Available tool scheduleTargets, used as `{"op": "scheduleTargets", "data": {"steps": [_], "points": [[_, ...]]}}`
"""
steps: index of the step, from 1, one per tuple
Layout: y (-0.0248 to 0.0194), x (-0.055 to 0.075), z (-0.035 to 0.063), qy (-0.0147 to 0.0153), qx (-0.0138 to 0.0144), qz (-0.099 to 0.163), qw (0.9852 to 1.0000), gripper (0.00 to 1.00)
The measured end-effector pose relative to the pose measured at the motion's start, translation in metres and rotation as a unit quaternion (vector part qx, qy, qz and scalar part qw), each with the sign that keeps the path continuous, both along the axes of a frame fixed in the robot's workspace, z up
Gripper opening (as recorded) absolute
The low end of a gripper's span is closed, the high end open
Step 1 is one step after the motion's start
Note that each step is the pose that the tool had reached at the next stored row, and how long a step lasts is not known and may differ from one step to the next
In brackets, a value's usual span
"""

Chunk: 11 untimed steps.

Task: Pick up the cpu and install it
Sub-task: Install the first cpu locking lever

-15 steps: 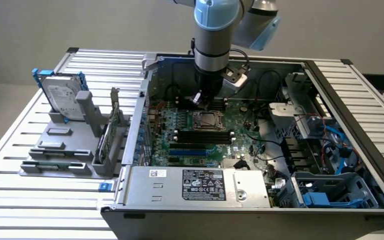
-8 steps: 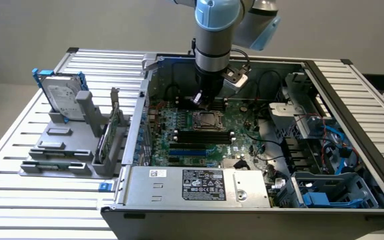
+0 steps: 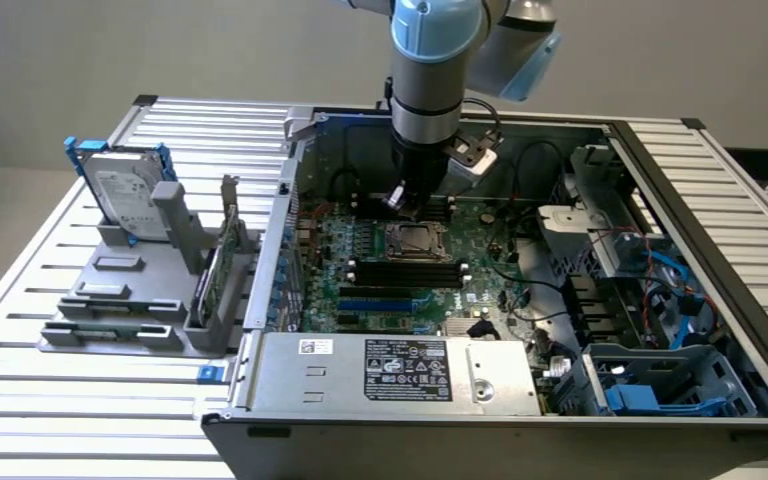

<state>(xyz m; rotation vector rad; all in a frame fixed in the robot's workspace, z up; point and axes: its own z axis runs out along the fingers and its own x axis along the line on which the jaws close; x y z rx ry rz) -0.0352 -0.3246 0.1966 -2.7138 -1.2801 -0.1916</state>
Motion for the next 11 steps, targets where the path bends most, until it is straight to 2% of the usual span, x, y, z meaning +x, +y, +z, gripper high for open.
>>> {"op": "scheduleTargets", "data": {"steps": [11], "points": [[0.0,0.0039,-0.0001,0.0,0.0,0.0,1.0,0.11]]}}
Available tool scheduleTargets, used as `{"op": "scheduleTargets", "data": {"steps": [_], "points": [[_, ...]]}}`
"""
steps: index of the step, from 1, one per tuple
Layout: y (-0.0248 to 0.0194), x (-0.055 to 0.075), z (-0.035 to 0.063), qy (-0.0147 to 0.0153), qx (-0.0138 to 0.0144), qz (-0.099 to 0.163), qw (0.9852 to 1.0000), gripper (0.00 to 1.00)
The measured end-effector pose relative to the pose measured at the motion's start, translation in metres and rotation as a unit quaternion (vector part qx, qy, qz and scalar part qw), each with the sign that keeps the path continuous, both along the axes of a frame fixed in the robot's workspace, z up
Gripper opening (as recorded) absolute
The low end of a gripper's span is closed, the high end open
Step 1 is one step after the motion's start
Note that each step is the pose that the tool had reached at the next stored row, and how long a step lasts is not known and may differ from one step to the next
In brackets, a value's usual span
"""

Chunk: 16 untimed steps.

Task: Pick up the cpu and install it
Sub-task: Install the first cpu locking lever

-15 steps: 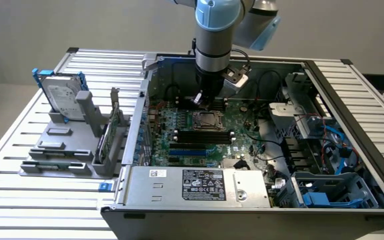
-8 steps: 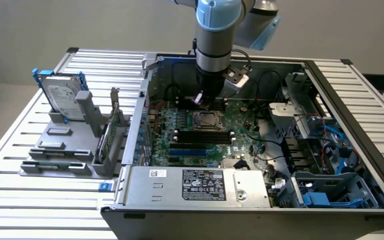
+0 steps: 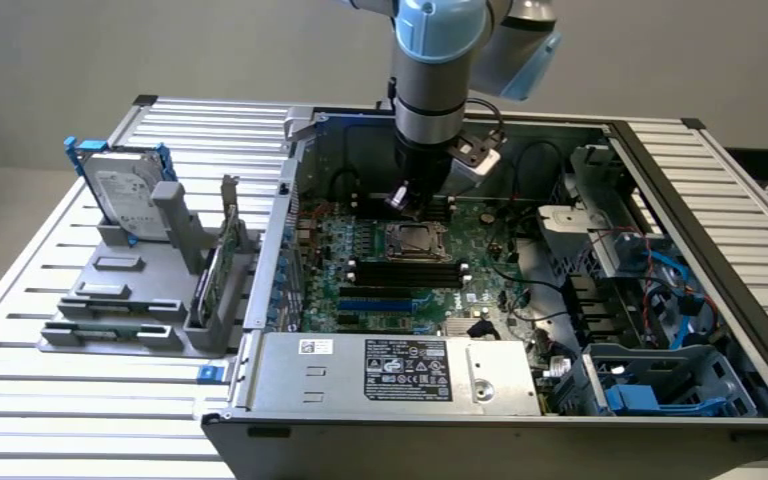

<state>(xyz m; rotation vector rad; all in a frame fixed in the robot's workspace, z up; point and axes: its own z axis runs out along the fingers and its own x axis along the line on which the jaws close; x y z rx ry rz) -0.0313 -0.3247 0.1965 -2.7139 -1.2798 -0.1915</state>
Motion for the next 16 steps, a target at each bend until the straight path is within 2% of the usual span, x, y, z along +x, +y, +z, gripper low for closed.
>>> {"op": "scheduleTargets", "data": {"steps": [16], "points": [[-0.0014,0.0047,-0.0001,0.0,0.0,0.0,1.0,0.11]]}}
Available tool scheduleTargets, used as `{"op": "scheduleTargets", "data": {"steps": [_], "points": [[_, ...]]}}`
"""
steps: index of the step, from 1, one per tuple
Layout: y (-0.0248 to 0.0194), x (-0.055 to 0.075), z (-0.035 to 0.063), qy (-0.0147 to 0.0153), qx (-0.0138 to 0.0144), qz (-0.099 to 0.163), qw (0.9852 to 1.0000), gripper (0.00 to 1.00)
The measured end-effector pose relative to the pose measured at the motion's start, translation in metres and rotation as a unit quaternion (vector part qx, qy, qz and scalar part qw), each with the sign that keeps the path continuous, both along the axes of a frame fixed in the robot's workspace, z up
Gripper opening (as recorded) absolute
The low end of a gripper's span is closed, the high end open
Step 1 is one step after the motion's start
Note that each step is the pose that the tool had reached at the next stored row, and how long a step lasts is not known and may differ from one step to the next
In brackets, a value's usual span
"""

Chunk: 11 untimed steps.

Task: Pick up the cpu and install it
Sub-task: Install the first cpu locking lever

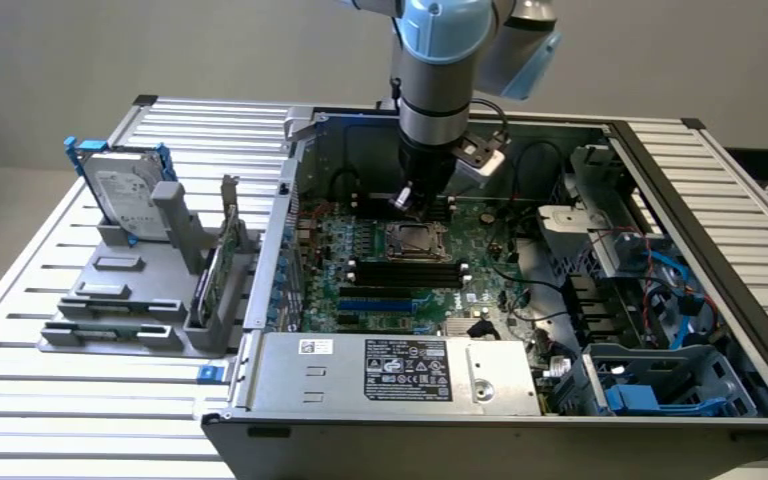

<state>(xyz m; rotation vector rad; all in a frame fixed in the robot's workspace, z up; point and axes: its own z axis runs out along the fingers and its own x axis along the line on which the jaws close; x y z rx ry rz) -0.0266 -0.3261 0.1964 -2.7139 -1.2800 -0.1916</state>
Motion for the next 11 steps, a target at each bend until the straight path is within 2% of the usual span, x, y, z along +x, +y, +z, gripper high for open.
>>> {"op": "scheduleTargets", "data": {"steps": [11], "points": [[-0.0004,0.0014,-0.0003,0.0,0.0,0.0,1.0,0.11]]}}
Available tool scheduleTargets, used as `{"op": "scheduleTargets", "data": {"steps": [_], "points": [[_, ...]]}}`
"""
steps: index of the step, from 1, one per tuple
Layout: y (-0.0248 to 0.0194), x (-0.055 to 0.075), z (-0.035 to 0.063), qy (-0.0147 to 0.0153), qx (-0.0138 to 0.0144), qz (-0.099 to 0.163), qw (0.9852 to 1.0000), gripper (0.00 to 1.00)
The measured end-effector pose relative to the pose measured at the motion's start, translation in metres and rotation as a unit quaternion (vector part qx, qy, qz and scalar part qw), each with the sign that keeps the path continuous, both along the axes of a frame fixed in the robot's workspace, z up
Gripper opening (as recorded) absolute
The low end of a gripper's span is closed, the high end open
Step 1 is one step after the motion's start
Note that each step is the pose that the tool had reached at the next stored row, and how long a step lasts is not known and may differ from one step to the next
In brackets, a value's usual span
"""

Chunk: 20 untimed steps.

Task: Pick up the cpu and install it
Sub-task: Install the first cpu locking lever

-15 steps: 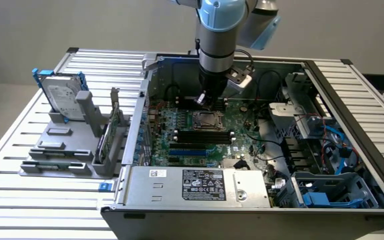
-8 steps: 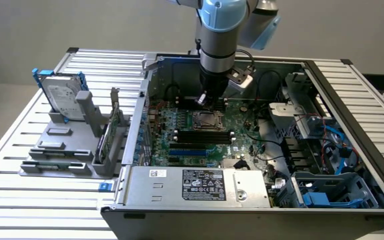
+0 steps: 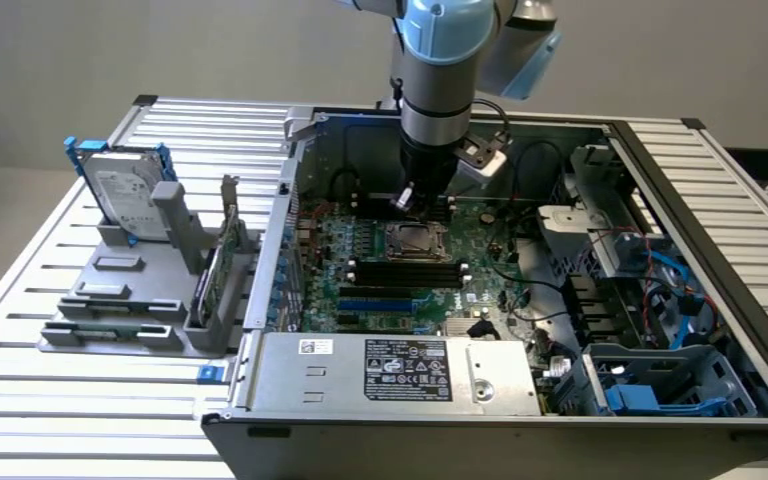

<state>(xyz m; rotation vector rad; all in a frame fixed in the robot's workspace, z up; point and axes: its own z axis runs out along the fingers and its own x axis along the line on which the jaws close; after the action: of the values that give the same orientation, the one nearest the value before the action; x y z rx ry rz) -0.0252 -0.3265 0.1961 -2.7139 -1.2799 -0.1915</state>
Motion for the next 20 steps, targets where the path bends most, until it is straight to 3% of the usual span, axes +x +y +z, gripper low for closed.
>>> {"op": "scheduleTargets", "data": {"steps": [6,11,20], "points": [[0.0001,0.0,0.0015,-0.0001,0.0013,0.0,1.0,0.11],[-0.0022,0.0,0.0145,0.0021,0.0012,0.0,1.0,0.11],[-0.0233,-0.009,0.0259,0.0029,0.0014,0.0,1.0,0.11]]}}
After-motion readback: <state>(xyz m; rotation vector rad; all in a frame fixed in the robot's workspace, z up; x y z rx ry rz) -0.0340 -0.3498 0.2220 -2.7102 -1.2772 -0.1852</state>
